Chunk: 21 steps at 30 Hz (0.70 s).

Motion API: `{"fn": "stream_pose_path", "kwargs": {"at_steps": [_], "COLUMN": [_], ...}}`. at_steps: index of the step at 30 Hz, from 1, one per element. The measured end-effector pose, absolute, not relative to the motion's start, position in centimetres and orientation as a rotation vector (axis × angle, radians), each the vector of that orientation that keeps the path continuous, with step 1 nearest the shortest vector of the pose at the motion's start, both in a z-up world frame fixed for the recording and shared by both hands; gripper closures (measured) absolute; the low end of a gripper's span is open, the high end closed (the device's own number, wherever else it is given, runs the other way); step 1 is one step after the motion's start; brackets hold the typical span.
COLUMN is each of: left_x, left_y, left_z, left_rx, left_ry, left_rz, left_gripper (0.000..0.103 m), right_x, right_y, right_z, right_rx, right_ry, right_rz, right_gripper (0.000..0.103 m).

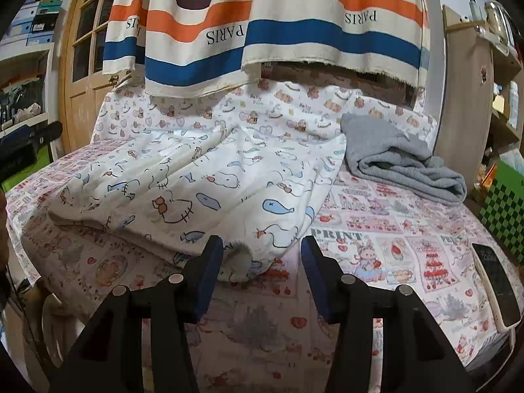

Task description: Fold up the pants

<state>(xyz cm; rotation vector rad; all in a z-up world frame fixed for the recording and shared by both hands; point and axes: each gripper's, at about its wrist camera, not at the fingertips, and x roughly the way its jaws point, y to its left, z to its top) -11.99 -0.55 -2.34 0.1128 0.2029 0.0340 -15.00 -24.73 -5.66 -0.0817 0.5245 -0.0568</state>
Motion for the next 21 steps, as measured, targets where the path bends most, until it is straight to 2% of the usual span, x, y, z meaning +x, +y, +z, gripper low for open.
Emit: {"fn": "stream_pose_path", "kwargs": {"at_steps": [6, 16, 21], "left_x": [-13.0, -14.1, -15.0], "left_y": [-1.6, -4.8, -7.5], "left_z": [-2.2, -3.3, -3.5], "left_rx": [0.148, 0.211, 0.242], "left_ry": [0.161, 0.192, 0.201], "left_rz": [0.041, -0.107, -0.245], "left_gripper": [0.009, 0.009, 0.014], "right_x": [-15.2, -16.1, -16.8], "right_y": [-24.6, -26.5, -26.9], "right_z": [-5.9, -5.9, -5.6], "right_rx": [-0.079, -0.016, 0.013], "right_ry": [0.531, 0.524, 0.508], "right_rz": [-0.046, -0.092, -0.074], "right_gripper": [0.070, 0.071, 0.071]}}
